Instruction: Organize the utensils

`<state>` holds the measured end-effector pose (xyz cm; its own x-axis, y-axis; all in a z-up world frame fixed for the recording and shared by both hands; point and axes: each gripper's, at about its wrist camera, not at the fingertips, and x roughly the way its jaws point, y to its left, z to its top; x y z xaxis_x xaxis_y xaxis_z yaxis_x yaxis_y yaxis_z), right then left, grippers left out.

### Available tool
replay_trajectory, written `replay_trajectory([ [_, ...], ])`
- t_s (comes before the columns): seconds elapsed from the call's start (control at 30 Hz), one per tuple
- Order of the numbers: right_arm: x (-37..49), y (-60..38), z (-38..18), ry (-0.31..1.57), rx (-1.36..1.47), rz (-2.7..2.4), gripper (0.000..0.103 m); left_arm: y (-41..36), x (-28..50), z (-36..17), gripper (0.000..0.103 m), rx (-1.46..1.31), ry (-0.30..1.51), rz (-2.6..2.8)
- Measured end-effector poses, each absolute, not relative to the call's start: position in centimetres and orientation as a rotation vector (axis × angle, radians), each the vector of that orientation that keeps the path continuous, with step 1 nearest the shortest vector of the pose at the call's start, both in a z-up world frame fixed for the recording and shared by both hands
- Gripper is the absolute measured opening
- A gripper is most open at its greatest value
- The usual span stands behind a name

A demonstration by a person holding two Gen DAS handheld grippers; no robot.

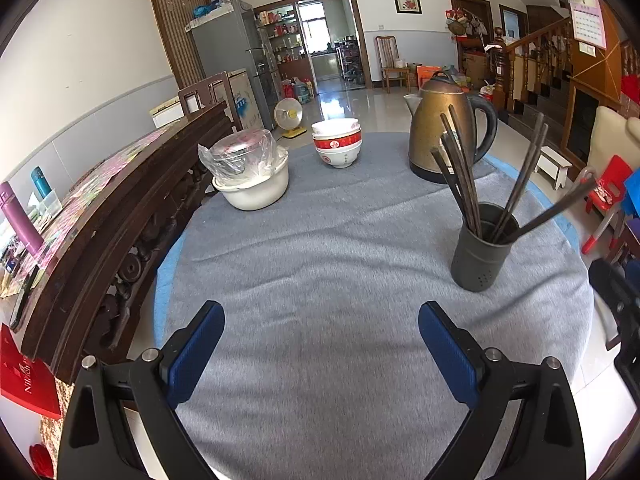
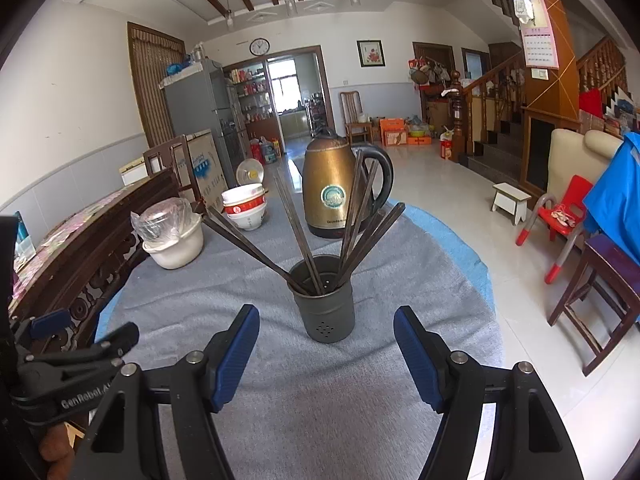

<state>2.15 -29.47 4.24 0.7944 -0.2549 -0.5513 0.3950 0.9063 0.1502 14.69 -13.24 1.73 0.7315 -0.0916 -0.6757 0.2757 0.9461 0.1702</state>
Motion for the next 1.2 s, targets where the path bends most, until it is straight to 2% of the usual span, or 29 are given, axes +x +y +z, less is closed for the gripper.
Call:
replay_trajectory([
  [0.67, 4.4, -29.4, 6.5, 0.56, 0.208, -0.393, 0.073, -14.0, 18.1, 5.3, 0.098, 0.185, 0.679, -0.246],
  [1.2, 2.5, -28.0, 8.8, 0.522, 0.16, -0.396, 0.073, -13.0, 15.8, 6.2, 0.098, 0.152, 0.656, -0.254],
])
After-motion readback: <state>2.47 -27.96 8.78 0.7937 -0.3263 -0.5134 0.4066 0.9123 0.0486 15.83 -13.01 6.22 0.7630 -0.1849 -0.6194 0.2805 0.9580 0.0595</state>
